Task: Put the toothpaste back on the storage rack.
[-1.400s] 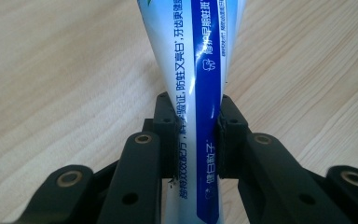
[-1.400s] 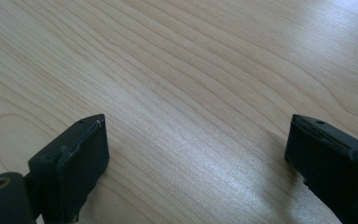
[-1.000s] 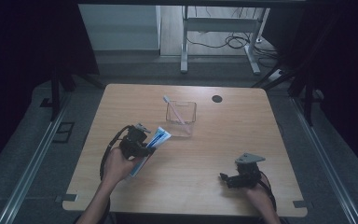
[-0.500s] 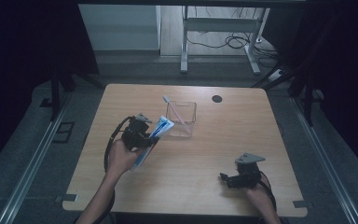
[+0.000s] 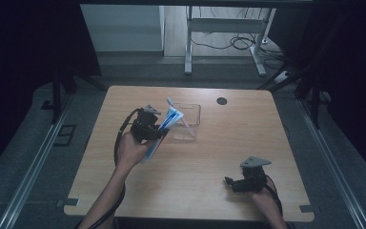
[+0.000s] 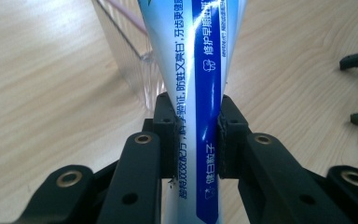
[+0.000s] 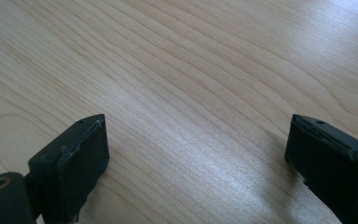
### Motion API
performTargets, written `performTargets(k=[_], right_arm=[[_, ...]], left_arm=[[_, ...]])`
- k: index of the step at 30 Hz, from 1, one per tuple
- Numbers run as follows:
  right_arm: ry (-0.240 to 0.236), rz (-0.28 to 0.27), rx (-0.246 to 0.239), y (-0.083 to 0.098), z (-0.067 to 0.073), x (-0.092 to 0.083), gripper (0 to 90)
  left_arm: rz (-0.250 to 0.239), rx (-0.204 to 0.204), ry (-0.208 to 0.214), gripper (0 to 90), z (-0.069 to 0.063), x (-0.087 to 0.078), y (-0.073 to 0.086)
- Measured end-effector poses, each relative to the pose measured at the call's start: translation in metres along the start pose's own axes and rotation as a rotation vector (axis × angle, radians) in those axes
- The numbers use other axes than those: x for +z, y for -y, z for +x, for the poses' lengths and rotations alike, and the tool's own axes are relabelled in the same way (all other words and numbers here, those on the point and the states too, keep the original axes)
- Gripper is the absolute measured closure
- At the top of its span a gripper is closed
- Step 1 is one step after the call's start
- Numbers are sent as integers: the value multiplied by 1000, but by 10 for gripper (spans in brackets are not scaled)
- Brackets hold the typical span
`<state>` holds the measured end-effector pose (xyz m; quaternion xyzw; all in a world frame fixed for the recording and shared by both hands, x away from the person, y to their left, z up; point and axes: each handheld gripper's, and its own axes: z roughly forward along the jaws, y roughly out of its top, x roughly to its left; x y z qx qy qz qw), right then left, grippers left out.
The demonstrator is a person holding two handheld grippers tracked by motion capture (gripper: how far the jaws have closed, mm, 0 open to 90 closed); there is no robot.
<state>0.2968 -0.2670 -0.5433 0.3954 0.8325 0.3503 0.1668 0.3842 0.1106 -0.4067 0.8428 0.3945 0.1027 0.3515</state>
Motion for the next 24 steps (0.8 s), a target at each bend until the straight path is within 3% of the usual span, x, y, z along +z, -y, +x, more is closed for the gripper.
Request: performTargets(k=[17, 24], right_arm=[[-2, 0, 0, 0, 0, 0, 60], [-2, 0, 0, 0, 0, 0, 60]], left_arm=[[-66, 27, -1, 742, -2, 7, -39], [-101, 21, 2, 742, 0, 8, -55]])
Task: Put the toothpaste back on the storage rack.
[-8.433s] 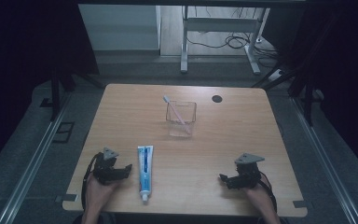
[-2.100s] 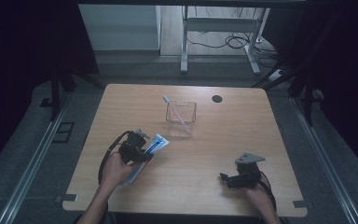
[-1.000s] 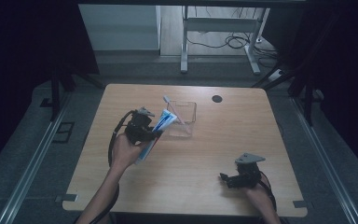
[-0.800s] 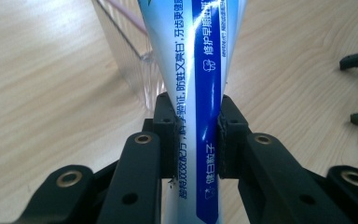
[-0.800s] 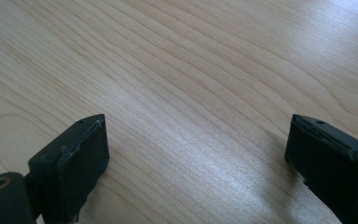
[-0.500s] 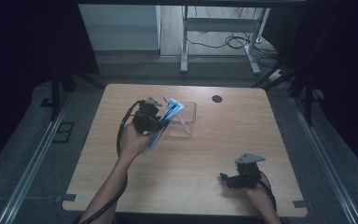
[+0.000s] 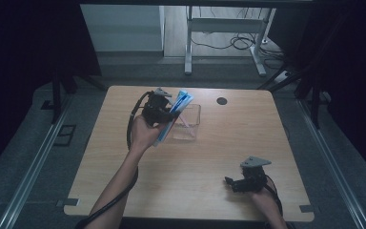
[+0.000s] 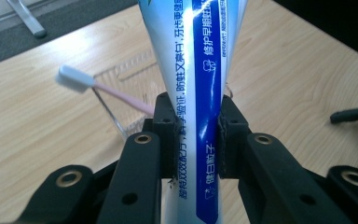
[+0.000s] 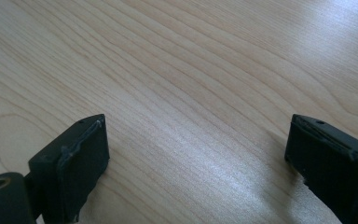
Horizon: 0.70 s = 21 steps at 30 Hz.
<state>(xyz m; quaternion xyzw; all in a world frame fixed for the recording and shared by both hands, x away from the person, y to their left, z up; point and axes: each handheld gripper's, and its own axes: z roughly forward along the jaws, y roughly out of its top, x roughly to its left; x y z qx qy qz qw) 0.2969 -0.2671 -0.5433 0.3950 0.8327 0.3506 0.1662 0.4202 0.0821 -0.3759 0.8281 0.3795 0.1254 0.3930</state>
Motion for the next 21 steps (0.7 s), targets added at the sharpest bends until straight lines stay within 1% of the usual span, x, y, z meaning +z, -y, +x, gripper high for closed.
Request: performTargets(k=[4, 6, 8, 9, 12, 18, 19, 21], right_arm=[[0, -1, 2, 0, 0, 0, 60], [0, 0, 2, 0, 0, 0, 60], [0, -1, 3, 0, 0, 0, 60], [0, 0, 1, 0, 0, 0, 60], [0, 0, 1, 0, 0, 0, 60], [0, 1, 0, 0, 0, 0, 60], [0, 1, -1, 0, 0, 0, 60], [-1, -1, 8, 0, 0, 0, 60]], left_arm=[[-29, 4, -3, 743, 2, 3, -9], [-43, -3, 4, 743, 4, 5, -13], [-56, 4, 1, 743, 5, 7, -17], [-61, 1, -1, 743, 5, 8, -19], [-75, 6, 5, 743, 6, 11, -27], [-81, 32, -5, 743, 5, 21, -41], [-82, 31, -5, 743, 5, 23, -43], [-89, 37, -7, 743, 5, 27, -46]])
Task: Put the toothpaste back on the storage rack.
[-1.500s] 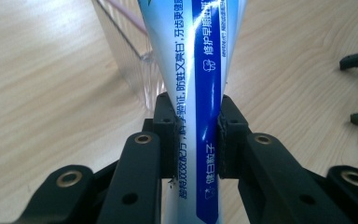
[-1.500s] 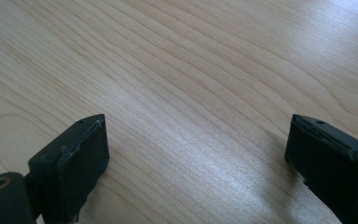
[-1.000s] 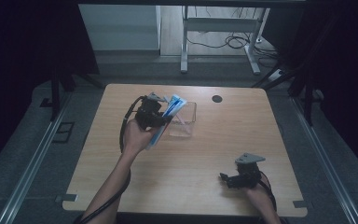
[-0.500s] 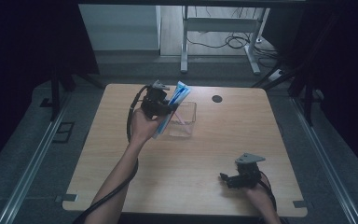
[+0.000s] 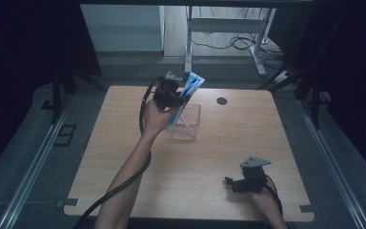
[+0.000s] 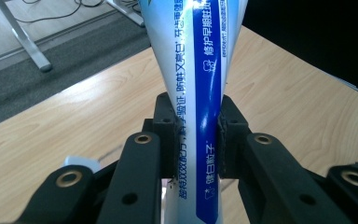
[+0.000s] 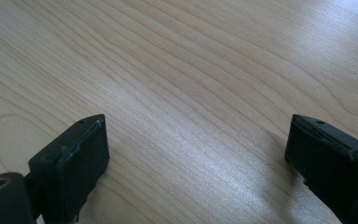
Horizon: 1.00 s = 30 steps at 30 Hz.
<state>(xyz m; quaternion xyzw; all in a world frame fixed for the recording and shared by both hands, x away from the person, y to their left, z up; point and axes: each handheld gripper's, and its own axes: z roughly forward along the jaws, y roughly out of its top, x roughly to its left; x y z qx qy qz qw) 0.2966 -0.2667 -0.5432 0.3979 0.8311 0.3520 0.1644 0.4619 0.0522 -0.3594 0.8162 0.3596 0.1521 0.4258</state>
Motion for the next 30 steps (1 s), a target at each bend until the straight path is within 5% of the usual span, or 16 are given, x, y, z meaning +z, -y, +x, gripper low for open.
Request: performTargets(k=[15, 30], right_arm=[[-3, 1, -5, 0, 0, 0, 60], [-5, 5, -14, 0, -1, 0, 61]], left_arm=[[-36, -3, -27, 743, 5, 34, -11], [-61, -3, -64, 743, 3, 54, -4]])
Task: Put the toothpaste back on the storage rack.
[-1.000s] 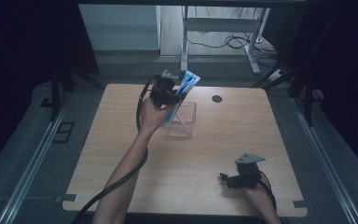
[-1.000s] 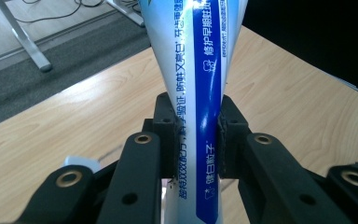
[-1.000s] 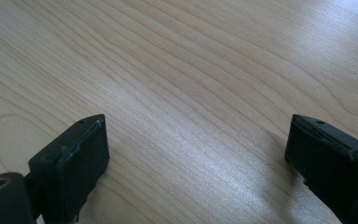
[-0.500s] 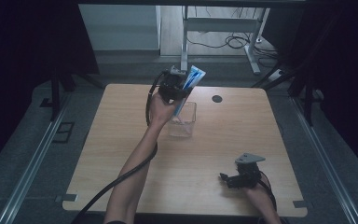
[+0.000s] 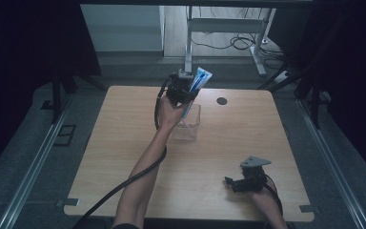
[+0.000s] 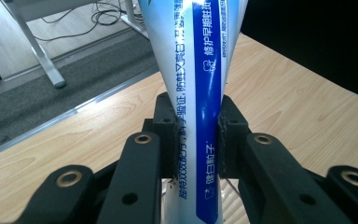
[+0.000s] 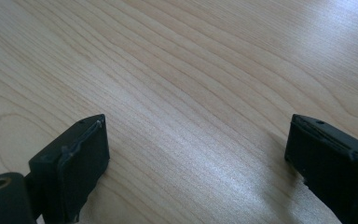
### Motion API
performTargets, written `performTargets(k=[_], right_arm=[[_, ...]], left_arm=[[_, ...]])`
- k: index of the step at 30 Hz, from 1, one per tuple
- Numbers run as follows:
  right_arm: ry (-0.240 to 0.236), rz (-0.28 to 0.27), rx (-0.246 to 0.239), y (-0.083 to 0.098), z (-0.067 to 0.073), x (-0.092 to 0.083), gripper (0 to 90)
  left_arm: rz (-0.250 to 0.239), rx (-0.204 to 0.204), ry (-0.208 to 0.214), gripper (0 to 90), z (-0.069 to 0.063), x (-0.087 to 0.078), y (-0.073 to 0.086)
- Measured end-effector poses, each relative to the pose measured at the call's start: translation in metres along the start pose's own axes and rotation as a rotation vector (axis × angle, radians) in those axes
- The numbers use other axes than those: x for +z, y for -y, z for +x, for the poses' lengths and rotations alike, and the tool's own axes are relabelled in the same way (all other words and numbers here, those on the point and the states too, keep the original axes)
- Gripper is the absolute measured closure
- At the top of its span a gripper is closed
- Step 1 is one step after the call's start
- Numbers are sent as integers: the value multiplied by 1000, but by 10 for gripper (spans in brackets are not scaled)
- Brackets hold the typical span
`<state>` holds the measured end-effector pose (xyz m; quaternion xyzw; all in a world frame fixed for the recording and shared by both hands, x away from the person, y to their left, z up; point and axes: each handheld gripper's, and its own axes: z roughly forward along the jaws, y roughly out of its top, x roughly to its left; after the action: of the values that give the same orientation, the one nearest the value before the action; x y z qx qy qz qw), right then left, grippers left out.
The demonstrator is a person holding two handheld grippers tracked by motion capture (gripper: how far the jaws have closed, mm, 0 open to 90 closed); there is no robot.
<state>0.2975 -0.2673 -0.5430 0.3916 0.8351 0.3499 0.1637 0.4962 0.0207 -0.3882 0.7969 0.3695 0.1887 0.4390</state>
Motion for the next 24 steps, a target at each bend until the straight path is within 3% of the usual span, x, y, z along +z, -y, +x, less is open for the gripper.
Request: performTargets(k=[24], right_arm=[[0, 0, 1, 0, 0, 0, 61]], left_arm=[[16, 4, -33, 739, -5, 17, 34]])
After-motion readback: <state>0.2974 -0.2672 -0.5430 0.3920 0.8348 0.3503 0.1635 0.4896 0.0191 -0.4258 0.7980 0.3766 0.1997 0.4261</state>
